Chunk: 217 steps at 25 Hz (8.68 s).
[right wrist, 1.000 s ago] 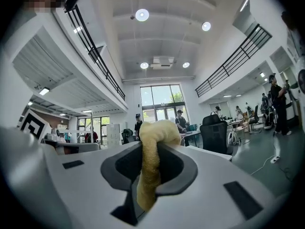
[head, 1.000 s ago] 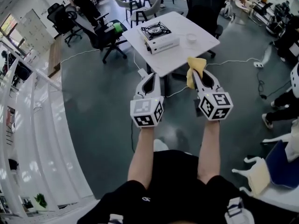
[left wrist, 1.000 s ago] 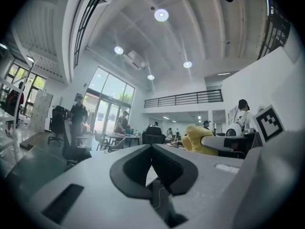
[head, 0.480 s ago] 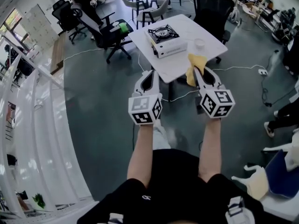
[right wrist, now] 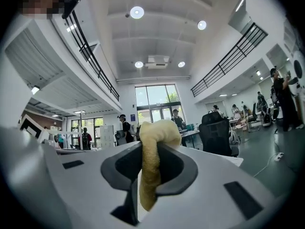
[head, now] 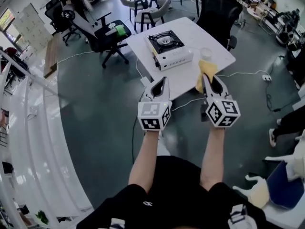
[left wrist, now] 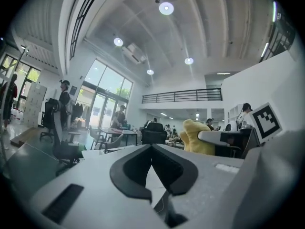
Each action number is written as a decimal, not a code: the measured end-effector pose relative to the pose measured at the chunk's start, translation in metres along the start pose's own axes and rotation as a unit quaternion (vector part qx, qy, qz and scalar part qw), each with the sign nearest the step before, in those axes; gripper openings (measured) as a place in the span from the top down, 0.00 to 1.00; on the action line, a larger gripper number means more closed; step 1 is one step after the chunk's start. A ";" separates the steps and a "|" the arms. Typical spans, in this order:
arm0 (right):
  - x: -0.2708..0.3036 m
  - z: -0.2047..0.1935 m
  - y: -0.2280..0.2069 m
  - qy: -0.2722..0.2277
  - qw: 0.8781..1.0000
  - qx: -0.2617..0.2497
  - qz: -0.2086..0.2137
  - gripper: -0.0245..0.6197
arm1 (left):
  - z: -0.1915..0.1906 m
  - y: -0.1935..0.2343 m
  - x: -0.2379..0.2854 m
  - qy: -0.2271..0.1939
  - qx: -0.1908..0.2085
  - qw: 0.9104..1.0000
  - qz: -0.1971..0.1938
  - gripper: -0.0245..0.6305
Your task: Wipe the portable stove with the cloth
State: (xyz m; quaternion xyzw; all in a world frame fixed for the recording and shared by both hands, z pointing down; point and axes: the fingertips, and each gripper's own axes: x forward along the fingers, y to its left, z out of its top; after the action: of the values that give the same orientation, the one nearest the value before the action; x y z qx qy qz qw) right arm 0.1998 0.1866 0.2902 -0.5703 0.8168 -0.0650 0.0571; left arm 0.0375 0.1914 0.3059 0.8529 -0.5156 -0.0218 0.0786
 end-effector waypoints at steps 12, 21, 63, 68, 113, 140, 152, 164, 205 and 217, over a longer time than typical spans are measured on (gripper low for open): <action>0.170 -0.091 -0.019 0.073 0.996 0.053 -0.017 0.87 | -0.052 0.134 0.122 0.079 -0.025 0.997 0.007 0.97; 0.240 -0.103 -0.041 0.103 0.993 0.044 -0.044 0.87 | -0.074 0.195 0.192 0.109 -0.068 0.992 0.001 0.97; 0.362 -0.222 -0.182 0.311 0.922 -0.217 0.072 0.87 | -0.144 0.202 0.294 0.170 -0.125 0.970 0.120 0.97; 0.362 -0.240 -0.175 0.333 0.895 -0.282 0.099 0.87 | -0.144 0.206 0.288 0.170 -0.125 0.968 0.135 0.97; 0.337 -0.280 -0.010 0.317 0.847 -0.301 0.303 0.87 | -0.123 0.222 0.247 0.173 -0.067 0.958 0.218 0.97; 0.437 -0.249 0.075 0.311 0.920 0.010 0.238 0.87 | -0.140 0.366 0.324 0.199 -0.116 0.970 0.081 0.97; 0.488 -0.238 0.016 0.295 0.955 0.003 0.043 0.87 | -0.142 0.392 0.354 0.205 -0.122 0.971 0.027 0.97; 0.530 -0.253 0.022 0.316 0.947 -0.041 0.035 0.87 | -0.133 0.413 0.359 0.189 -0.129 0.973 0.018 0.97; 0.622 -0.228 -0.075 0.285 0.950 -0.127 0.007 0.87 | -0.121 0.409 0.438 0.186 -0.134 0.973 -0.032 0.97; 0.617 -0.223 -0.138 0.299 0.942 -0.147 -0.044 0.87 | -0.115 0.383 0.457 0.183 -0.132 0.973 -0.052 0.97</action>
State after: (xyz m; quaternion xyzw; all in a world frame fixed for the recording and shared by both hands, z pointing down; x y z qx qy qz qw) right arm 0.0784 -0.4302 0.5217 -0.5622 0.7706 -0.1143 -0.2776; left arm -0.0711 -0.3737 0.4991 0.8502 -0.4400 0.0631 0.2821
